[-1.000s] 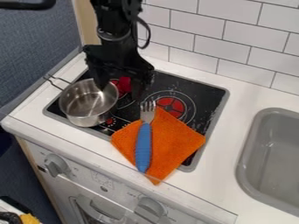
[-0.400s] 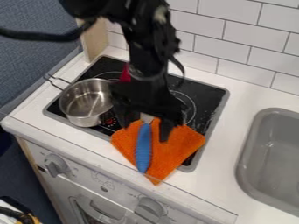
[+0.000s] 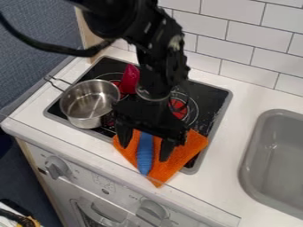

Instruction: Move the blue fork to the upper left side of the stove next to the red object

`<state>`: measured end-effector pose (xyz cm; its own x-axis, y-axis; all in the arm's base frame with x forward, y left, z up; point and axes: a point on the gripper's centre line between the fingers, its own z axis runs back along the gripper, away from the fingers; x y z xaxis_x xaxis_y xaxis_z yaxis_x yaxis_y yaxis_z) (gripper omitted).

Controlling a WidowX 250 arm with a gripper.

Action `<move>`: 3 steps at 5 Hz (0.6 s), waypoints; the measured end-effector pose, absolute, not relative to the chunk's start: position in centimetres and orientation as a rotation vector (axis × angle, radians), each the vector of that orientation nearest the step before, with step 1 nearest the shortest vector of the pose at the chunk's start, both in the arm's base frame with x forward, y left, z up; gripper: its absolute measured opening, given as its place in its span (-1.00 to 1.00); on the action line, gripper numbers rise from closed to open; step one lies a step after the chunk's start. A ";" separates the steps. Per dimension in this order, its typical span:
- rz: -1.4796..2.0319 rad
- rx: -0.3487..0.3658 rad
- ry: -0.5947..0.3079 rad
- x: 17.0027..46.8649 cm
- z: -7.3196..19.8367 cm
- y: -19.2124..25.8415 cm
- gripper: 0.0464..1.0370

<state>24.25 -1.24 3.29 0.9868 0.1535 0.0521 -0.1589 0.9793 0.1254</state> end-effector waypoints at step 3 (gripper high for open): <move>0.222 0.149 0.014 24.4 1.3 0.3 0.28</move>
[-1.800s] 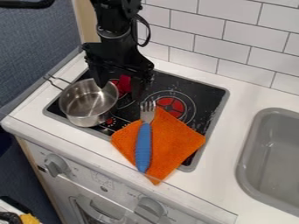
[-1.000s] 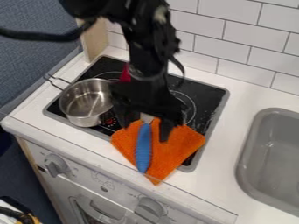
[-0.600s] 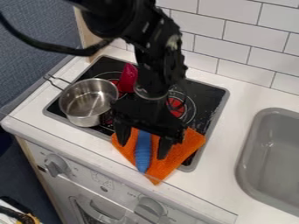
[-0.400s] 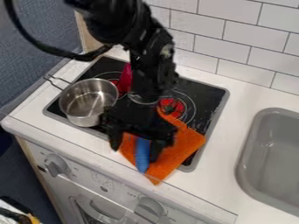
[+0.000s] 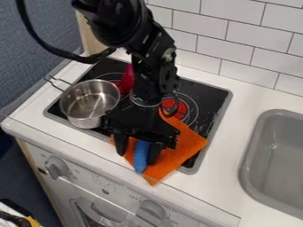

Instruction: Move the blue fork to the upper left side of the stove next to the red object

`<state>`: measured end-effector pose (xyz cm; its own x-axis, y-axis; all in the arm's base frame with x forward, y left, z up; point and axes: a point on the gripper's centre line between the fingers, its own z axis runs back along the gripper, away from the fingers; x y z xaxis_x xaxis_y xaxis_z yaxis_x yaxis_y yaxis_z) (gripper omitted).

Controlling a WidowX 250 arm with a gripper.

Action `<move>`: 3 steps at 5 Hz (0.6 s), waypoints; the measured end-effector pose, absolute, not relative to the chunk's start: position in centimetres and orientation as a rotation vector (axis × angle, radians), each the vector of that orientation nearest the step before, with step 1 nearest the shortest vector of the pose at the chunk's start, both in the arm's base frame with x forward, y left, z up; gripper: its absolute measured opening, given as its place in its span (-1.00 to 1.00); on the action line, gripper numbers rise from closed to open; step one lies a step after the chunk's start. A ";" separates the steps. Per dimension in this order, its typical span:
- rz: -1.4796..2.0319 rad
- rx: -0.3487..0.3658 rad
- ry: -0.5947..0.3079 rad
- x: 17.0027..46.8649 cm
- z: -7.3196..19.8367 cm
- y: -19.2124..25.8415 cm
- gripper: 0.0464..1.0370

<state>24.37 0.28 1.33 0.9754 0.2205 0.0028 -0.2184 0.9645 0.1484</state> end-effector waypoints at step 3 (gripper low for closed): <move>0.210 0.141 0.004 24.3 1.7 0.2 -0.27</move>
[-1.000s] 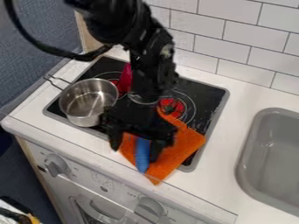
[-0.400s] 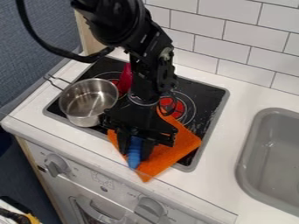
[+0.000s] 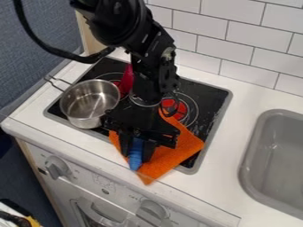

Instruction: Move the blue fork to the upper left side of the stove next to the red object

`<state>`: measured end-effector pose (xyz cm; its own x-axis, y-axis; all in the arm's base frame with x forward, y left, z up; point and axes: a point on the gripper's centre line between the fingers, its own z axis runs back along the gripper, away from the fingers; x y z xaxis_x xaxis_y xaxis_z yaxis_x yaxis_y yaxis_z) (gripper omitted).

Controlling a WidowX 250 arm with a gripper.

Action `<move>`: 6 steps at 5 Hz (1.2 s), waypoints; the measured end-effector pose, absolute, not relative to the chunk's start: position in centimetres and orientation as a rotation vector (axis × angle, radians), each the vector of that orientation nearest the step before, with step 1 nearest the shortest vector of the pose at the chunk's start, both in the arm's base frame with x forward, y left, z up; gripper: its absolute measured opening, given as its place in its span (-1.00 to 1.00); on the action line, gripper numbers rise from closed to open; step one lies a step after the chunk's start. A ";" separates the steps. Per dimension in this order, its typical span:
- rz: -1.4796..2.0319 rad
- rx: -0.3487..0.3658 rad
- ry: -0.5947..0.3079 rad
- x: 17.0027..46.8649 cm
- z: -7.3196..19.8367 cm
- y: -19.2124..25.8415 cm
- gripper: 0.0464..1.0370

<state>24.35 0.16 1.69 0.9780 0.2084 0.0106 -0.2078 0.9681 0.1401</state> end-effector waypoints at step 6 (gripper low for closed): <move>0.111 0.187 -0.084 31.9 6.5 17.7 -0.27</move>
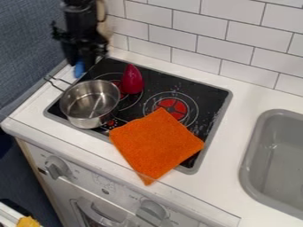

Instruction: Move the blue fork to the upper left side of the stove next to the red object

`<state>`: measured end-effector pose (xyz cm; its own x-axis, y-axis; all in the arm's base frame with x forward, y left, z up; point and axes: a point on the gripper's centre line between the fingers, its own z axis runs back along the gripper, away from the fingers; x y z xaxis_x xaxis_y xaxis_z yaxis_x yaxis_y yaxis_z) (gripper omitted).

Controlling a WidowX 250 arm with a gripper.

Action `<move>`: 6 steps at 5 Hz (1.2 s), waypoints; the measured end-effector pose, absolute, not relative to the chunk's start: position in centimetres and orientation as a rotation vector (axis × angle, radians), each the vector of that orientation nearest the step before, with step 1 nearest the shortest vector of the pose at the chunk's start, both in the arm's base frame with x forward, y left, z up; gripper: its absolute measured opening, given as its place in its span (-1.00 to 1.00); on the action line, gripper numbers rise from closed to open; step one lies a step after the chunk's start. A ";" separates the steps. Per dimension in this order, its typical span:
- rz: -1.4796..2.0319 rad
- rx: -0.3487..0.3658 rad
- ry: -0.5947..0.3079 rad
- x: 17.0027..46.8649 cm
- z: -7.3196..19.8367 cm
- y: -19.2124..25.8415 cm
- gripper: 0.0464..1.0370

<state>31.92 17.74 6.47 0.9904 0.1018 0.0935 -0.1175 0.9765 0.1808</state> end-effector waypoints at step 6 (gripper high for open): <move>-0.015 0.187 -0.014 34.9 3.4 15.6 -0.14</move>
<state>34.94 15.60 3.40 0.9998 -0.0167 0.0121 0.0141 0.9825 0.1859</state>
